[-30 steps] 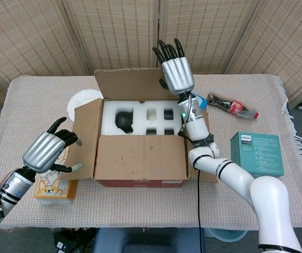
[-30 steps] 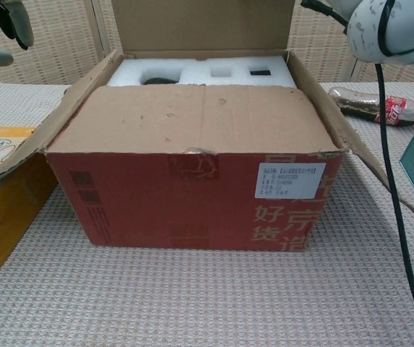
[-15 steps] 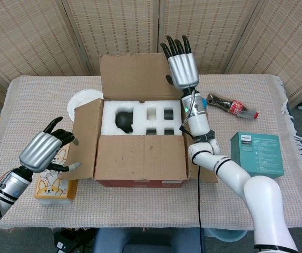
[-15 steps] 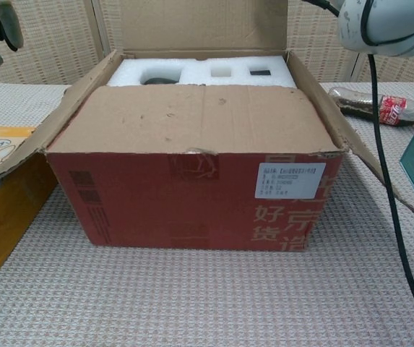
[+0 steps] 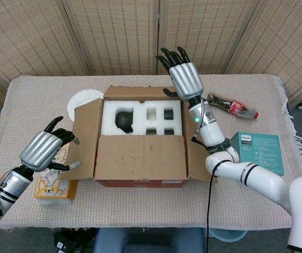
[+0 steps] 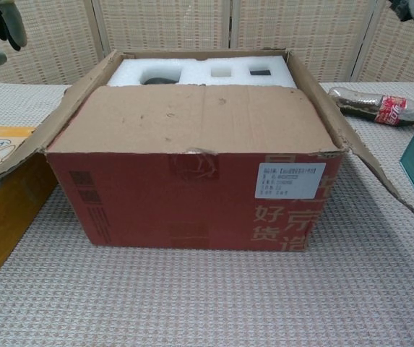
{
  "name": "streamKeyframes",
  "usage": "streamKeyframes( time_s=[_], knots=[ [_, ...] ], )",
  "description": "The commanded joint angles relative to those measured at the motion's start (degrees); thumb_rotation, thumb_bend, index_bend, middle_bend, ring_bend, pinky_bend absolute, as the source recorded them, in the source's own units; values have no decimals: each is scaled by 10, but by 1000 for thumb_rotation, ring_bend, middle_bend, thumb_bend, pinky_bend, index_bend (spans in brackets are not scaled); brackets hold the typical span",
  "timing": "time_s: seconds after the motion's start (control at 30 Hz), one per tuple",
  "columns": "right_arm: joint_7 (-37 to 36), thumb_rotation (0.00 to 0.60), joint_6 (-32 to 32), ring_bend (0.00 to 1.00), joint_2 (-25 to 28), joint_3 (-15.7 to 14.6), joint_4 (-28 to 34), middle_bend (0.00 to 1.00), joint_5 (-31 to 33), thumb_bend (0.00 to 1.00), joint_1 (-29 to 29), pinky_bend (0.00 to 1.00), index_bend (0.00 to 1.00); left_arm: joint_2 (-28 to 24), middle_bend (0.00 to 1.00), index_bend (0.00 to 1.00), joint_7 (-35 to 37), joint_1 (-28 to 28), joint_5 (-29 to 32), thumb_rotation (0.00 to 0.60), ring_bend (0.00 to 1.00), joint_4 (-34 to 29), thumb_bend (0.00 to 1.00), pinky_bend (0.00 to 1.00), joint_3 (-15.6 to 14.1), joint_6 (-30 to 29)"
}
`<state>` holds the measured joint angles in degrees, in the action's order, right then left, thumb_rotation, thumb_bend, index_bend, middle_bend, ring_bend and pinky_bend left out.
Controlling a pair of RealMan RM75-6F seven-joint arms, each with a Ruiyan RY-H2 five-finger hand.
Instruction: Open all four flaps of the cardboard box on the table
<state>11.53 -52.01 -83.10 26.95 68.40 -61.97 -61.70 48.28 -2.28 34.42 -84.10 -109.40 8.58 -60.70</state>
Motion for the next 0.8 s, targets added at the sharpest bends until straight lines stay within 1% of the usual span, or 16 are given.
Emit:
streamKeyframes(
  time_s=[0.03,0.23,0.37,0.57,0.67,0.8],
  knots=[
    [-16,600,20,129,111,-24,151,96,18,233,70,0,144,1,424,410,-1,1,1,308,363,-1,252,0,1,0],
    [-59,600,51,135,187,-58,258,100,2,194,116,0,144,7,424,410,-1,-1,-5,306,363,1,252,0,4,-10],
    [-92,600,62,149,222,-78,306,113,-22,165,140,0,144,14,425,410,0,-3,-9,310,363,4,252,0,2,-14],
    [-167,600,96,156,249,-99,339,161,-54,136,161,0,132,24,424,410,-2,-3,-6,308,363,13,252,0,0,-12],
    [-199,600,112,155,255,-106,343,198,-72,133,165,0,121,28,425,410,-2,-4,0,305,363,17,252,0,0,-10],
    [-242,600,132,154,256,-111,342,222,-89,133,164,0,114,31,425,410,0,-4,7,308,363,23,252,0,0,-8]
  ],
)
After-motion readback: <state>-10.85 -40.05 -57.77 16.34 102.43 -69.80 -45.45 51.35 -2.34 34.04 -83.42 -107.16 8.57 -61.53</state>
